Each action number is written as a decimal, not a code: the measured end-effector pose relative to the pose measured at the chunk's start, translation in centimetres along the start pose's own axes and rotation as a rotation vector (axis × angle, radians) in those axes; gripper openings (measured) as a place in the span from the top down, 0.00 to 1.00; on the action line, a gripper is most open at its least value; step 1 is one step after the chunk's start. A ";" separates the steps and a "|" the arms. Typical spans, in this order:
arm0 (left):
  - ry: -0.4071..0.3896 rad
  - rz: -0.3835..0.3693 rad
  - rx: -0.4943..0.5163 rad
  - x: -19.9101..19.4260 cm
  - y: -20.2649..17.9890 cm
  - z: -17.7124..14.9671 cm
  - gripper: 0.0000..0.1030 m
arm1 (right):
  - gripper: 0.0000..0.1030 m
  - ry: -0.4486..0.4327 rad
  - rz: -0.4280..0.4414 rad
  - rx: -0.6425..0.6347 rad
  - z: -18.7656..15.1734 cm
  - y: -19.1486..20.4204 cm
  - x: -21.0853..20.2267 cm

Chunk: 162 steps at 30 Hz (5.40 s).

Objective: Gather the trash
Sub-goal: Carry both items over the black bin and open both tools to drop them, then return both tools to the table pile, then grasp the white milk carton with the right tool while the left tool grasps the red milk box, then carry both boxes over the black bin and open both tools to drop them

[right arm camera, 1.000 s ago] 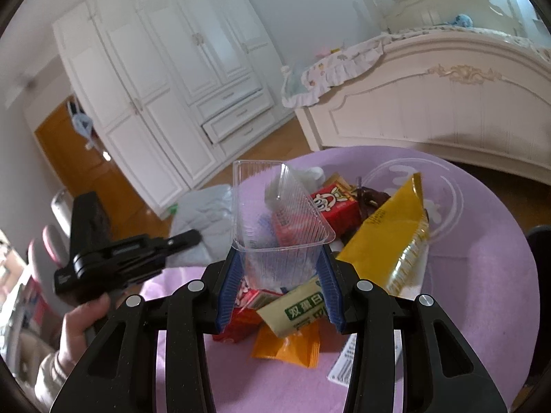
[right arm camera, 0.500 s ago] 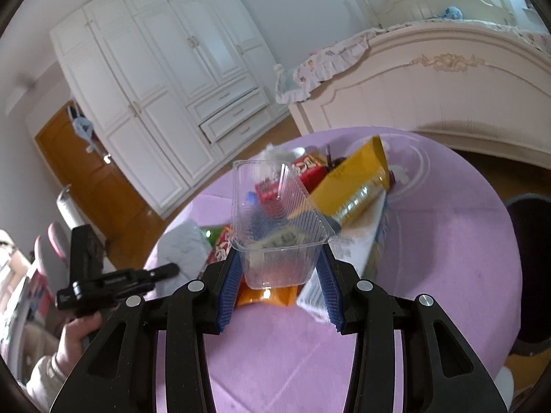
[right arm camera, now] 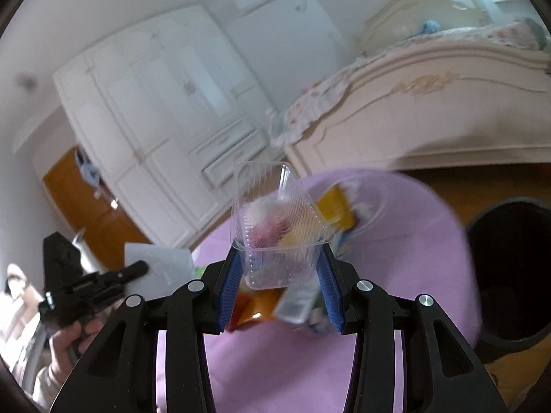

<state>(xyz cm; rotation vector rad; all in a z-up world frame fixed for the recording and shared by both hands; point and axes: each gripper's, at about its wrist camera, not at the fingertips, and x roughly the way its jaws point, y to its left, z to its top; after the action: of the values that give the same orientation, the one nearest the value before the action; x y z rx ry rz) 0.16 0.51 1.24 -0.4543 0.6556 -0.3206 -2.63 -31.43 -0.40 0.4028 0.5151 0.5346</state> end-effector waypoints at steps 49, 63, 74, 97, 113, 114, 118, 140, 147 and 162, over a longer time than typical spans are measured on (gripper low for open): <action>0.358 -0.156 0.448 28.5 -25.6 -8.4 0.23 | 0.25 -0.064 -0.365 0.490 -5.9 -26.4 -6.9; 0.148 -0.026 0.388 14.8 -16.1 -5.1 0.22 | 0.23 0.009 -0.182 0.250 -1.6 -13.5 -3.2; 0.104 0.290 0.185 8.3 -1.1 -4.1 0.22 | 0.23 0.206 -0.120 -0.007 -2.5 -1.1 5.3; 0.195 0.268 0.188 10.2 1.5 -4.8 0.45 | 0.55 0.305 -0.281 -0.064 -4.6 0.1 9.8; 0.169 0.255 0.136 8.8 2.3 -5.1 0.49 | 0.59 0.228 -0.118 0.088 -3.9 -2.5 3.9; 0.153 0.244 0.136 8.2 2.2 -5.0 0.49 | 0.59 0.220 -0.100 0.095 -3.9 -2.5 3.5; 0.111 0.213 0.136 6.7 1.1 -4.5 0.50 | 0.59 0.175 -0.041 0.107 -3.6 -2.3 1.5; 0.192 -0.217 0.421 20.1 -20.3 -4.8 0.49 | 0.59 -0.112 -0.350 0.332 -0.1 -16.3 -6.5; 0.274 -0.228 0.456 25.3 -23.0 -6.6 0.49 | 0.59 -0.116 -0.392 0.389 -0.6 -20.4 -5.6; 0.311 -0.138 0.604 28.6 -26.0 -9.6 0.49 | 0.59 -0.092 -0.433 0.505 -3.6 -26.2 -4.9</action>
<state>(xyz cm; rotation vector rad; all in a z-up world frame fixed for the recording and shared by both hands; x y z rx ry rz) 11.62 -36.71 -7.08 0.1346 0.7903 -0.7033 1.64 -54.09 -14.27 0.7696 0.6268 -0.0406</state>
